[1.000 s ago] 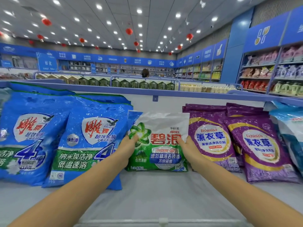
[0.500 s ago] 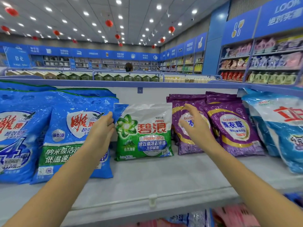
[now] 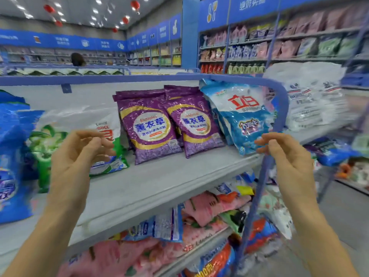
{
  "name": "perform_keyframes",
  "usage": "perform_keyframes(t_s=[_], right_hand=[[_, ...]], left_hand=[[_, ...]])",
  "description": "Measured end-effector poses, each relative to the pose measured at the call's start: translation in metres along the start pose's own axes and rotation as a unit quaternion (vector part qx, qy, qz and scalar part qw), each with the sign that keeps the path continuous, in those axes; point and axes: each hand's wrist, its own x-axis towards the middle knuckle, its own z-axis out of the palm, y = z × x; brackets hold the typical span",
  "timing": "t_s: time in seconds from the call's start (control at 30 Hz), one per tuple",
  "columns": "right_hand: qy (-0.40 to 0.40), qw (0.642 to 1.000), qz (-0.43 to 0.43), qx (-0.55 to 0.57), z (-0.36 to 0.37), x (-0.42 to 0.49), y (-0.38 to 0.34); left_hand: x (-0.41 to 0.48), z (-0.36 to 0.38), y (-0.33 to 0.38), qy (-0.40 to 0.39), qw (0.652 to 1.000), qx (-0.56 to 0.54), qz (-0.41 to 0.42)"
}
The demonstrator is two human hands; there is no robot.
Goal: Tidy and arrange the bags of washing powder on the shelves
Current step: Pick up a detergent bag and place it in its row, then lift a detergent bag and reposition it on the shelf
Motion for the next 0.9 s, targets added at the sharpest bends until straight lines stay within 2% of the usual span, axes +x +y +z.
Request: perform_keyframes(t_s=[0.2,0.4,0.53,0.7,0.9], right_hand=[[0.092,0.995,0.032,-0.035,-0.132,-0.020,0.026],[0.108,0.989,0.072,-0.068,-0.270,-0.027,0.063],[0.111,0.985,0.104,-0.086,-0.348,-0.030,0.084],[0.119,0.979,0.144,-0.084,-0.415,-0.029,0.116],[0.138,0.974,0.164,-0.075,-0.452,-0.001,0.175]], left_hand=[[-0.040,0.128,-0.010,-0.081,0.995,-0.040,-0.045],[-0.104,0.262,-0.024,-0.133,0.985,-0.061,-0.087],[-0.147,0.333,-0.027,-0.122,0.982,-0.060,-0.135],[-0.168,0.397,-0.028,-0.143,0.977,-0.051,-0.147],[-0.165,0.450,-0.050,-0.151,0.977,-0.024,-0.148]])
